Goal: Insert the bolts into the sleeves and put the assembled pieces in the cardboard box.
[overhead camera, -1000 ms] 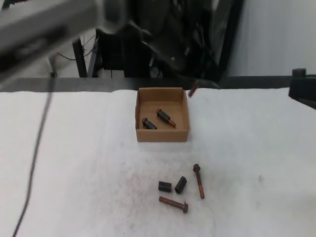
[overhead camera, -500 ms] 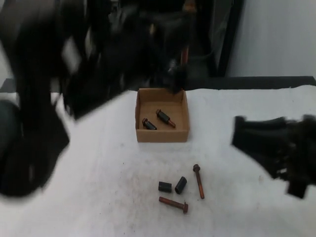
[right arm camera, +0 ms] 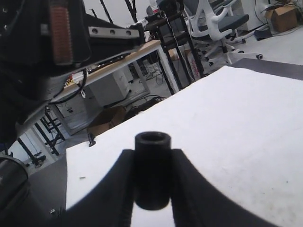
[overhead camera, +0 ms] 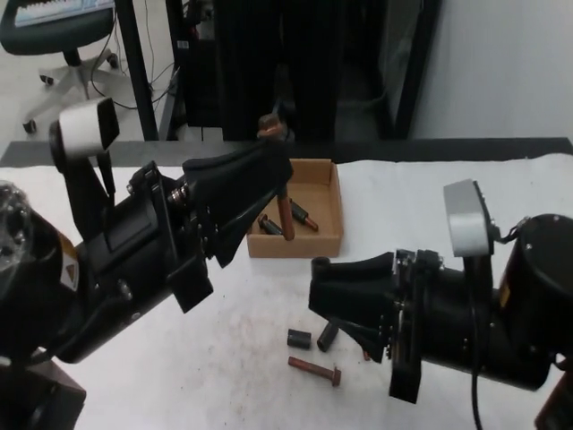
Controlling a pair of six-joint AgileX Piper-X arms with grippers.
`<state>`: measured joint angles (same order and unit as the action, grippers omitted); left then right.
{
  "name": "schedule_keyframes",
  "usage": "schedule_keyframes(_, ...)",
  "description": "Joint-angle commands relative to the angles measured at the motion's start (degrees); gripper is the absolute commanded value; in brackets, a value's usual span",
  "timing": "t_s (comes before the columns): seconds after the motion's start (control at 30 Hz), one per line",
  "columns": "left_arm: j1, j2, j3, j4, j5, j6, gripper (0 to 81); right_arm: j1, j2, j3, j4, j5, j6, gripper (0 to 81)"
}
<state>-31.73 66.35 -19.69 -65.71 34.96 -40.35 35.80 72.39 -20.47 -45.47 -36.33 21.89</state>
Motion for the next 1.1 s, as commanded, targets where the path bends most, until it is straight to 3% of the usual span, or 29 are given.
schedule_keyframes(0.0,0.2,-0.6,-0.1,-1.8,0.8,-0.6,0.3,1.1,0.7,-0.1,-2.4,-0.1,1.0,0.8)
schedule_keyframes(0.23,0.2,-0.6,-0.1,-2.1,3.4,-1.3,0.3,4.9,0.8,-0.7,-4.9,0.0,3.3,0.8)
schedule_keyframes(0.73,0.2,-0.6,-0.1,0.9,3.9,1.8,0.3,4.9,0.8,-5.3,-4.5,-2.2,4.3,0.8)
schedule_keyframes(1.07,4.3,-0.6,-0.1,0.8,5.1,1.8,0.3,4.8,0.8,-5.3,-4.5,-3.4,4.0,0.8)
